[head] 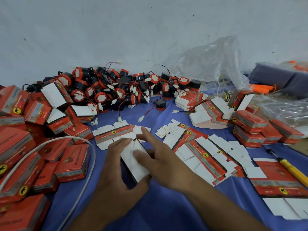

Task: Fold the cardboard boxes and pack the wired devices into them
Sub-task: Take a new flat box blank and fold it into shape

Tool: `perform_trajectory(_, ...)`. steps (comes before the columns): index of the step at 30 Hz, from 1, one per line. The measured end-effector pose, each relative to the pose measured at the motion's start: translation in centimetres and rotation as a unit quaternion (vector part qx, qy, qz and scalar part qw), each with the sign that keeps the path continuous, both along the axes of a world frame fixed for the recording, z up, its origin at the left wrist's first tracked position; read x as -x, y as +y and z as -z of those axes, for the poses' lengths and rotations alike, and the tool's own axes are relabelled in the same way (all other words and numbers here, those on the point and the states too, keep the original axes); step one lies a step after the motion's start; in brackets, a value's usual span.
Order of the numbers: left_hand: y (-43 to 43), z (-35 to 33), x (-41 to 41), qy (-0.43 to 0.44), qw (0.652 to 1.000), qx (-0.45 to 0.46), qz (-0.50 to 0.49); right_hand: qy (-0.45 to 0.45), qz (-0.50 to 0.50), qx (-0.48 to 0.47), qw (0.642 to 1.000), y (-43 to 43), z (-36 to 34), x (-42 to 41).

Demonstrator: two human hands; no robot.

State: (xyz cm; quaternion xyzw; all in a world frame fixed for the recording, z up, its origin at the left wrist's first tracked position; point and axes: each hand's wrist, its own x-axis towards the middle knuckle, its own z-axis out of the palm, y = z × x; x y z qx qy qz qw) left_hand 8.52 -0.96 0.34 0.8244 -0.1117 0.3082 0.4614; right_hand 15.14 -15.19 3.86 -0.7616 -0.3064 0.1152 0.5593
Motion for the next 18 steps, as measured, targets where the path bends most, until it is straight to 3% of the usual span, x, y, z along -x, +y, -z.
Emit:
perform_trajectory(3,0.8,-0.5,0.2,0.012,0.998,-0.035,0.047,-0.031,-0.023,0.014,0.999,-1.6,-0.9,-1.0)
perform_trajectory(8,1.6,0.0,-0.1,0.054,0.992,-0.067,0.089,-0.178,-0.094,0.133,0.971,-3.0,-1.2,-1.6)
perform_trajectory(14,2.8,1.2,-0.6,0.114,0.979,-0.14,0.091,-0.215,-0.13,0.219,0.943,-3.5,-0.6,-1.8)
perform_trajectory(18,3.0,1.1,-1.0,0.045,0.972,-0.23,0.015,-0.294,-0.108,0.296,0.902,-4.3,-0.5,-2.6)
